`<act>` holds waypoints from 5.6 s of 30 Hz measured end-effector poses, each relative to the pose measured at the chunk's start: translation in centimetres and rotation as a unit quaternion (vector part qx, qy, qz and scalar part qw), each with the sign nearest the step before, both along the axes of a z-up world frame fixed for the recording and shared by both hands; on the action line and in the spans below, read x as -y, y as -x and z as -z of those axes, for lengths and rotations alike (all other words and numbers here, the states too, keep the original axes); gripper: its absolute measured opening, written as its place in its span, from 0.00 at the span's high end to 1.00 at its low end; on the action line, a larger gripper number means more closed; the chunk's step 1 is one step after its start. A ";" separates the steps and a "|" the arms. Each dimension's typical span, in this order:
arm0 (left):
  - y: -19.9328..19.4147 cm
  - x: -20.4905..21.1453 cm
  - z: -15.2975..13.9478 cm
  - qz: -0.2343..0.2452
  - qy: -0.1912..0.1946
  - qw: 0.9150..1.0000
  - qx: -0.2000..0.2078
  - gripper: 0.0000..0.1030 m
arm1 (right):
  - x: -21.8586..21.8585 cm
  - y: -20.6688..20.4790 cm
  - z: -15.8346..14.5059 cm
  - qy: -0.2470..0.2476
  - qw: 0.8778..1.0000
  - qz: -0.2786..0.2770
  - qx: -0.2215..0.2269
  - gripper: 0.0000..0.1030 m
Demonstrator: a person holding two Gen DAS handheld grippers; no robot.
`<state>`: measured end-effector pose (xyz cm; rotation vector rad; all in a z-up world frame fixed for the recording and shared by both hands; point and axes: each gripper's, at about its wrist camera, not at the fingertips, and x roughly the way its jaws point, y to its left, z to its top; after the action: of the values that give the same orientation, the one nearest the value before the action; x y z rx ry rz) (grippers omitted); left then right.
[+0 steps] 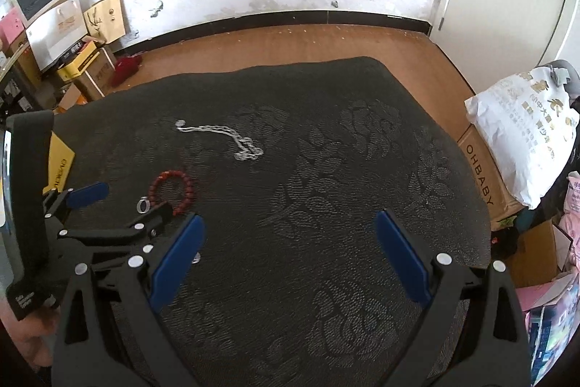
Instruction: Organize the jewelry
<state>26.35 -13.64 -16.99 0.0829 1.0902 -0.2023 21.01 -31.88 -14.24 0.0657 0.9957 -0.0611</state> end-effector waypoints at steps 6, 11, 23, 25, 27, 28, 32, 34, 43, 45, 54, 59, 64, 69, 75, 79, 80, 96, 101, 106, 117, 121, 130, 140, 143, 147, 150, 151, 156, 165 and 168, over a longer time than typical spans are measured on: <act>-1.8 0.4 2.3 0.000 0.001 1.000 -0.007 0.06 | 0.7 -0.5 1.3 0.010 1.000 0.005 -0.007 0.11; -2.8 1.1 4.0 0.004 -0.006 1.000 -0.009 0.06 | 0.8 -0.9 2.1 0.010 1.000 0.001 -0.014 0.11; -3.5 1.4 5.4 -0.003 -0.028 1.000 0.012 0.07 | 0.2 -1.6 3.3 0.010 1.000 -0.010 -0.021 0.11; -3.3 1.3 5.2 -0.004 -0.029 0.999 0.016 0.15 | 0.1 -1.8 3.4 0.010 1.000 -0.008 -0.021 0.11; -3.0 1.5 4.9 0.003 -0.030 0.999 0.025 0.41 | 0.1 -2.0 3.4 0.009 1.000 -0.007 -0.020 0.11; -2.9 1.6 4.7 0.010 -0.030 0.999 0.027 0.45 | 0.0 -2.1 3.4 0.009 1.000 -0.006 -0.019 0.11; -2.6 1.4 4.5 0.013 -0.032 0.999 0.029 0.65 | -0.3 -2.5 3.4 0.008 1.000 -0.005 -0.018 0.11; -2.4 1.3 4.3 0.011 -0.039 0.999 0.032 0.85 | -0.6 -2.8 3.5 0.010 1.000 -0.006 -0.016 0.11; -2.1 0.4 3.9 0.009 -0.030 0.999 0.025 0.86 | -1.3 -3.8 3.7 0.008 1.000 -0.009 -0.014 0.11; -2.1 0.1 3.4 0.010 -0.032 0.999 0.030 0.86 | -1.3 -3.9 3.7 0.007 1.000 -0.010 -0.013 0.11; -1.6 -2.5 0.6 0.002 -0.010 0.999 0.033 1.00 | -3.2 -5.9 4.7 0.014 0.999 -0.027 -0.015 0.11; -1.6 -3.7 0.8 0.011 0.003 1.000 0.026 1.00 | -4.0 -7.1 5.6 0.020 0.999 -0.025 -0.027 0.11; -2.5 -3.4 3.3 0.026 0.013 1.000 -0.005 0.98 | -3.5 -7.2 5.7 0.016 0.999 -0.016 -0.029 0.11; -3.2 -3.9 4.2 0.018 0.018 1.000 -0.005 0.98 | -2.5 -7.2 5.4 0.011 1.000 -0.014 -0.024 0.11; -2.5 -4.0 3.8 0.022 0.055 0.998 0.002 0.09 | -1.8 -7.2 5.7 0.001 0.999 -0.020 -0.028 0.10; -2.6 -4.2 4.8 0.015 0.039 0.999 0.001 0.11 | -1.4 -7.0 5.6 -0.006 0.999 -0.018 -0.026 0.10; -2.5 -4.0 4.7 0.020 0.032 0.999 0.010 0.16 | -1.3 -7.1 5.6 -0.007 0.999 -0.018 -0.026 0.10; -2.5 -5.2 4.4 0.011 -0.022 0.999 0.033 0.93 | -1.1 -7.0 5.4 -0.017 0.999 -0.016 -0.022 0.10; -1.5 -5.2 3.4 0.007 -0.027 0.999 0.033 0.93 | -2.1 -7.4 5.7 -0.014 0.999 -0.027 -0.021 0.11; -1.4 -5.4 1.8 -0.002 -0.020 0.999 0.033 0.93 | -3.3 -8.5 6.7 -0.005 0.999 -0.049 -0.021 0.11; -1.8 -6.5 0.8 -0.006 0.000 0.999 0.032 0.93 | -4.3 -12.2 10.8 0.012 0.997 -0.064 -0.037 0.09; -1.8 -7.1 1.0 -0.012 0.007 1.000 0.024 0.93 | -4.5 -12.8 10.7 0.008 0.997 -0.076 -0.026 0.18; -1.6 -8.3 0.6 -0.017 0.009 1.000 0.024 0.93 | -6.9 -12.9 9.9 0.023 0.993 -0.109 -0.025 0.91; -1.2 -9.2 -0.9 -0.017 0.023 0.999 0.026 0.93 | -7.5 -10.9 4.2 -0.025 0.994 -0.109 0.009 0.91; -0.4 -9.4 -2.4 -0.009 0.024 0.999 0.038 0.93 | -8.1 -9.4 1.3 -0.023 0.993 -0.115 0.027 0.91; 0.9 -11.0 -4.9 -0.015 0.034 0.998 0.044 0.93 | -8.8 -7.2 -2.4 -0.032 0.991 -0.122 0.044 0.92; 2.1 -12.5 -6.9 -0.025 0.033 0.998 0.047 0.93 | -9.8 -5.4 -5.4 -0.030 0.990 -0.126 0.056 0.92; 2.4 -12.9 -7.5 -0.027 0.033 0.998 0.046 0.93 | -10.1 -4.8 -6.2 -0.027 0.990 -0.127 0.059 0.92; 4.5 -16.1 -11.3 -0.044 0.033 0.997 0.048 0.93 | -12.3 -1.9 -11.1 -0.016 0.986 -0.148 0.072 0.92; 9.1 -22.6 -17.2 -0.069 0.034 0.995 0.058 0.93 | -19.8 3.2 -18.8 -0.012 0.975 -0.197 0.106 0.92; 10.5 -25.8 -18.8 -0.087 0.026 0.994 0.063 0.93 | -23.5 3.9 -20.5 -0.008 0.970 -0.218 0.111 0.92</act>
<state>15.83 12.13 1.79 -0.0455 0.9610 -0.0679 17.09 -8.35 6.26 -0.1308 0.7680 0.3511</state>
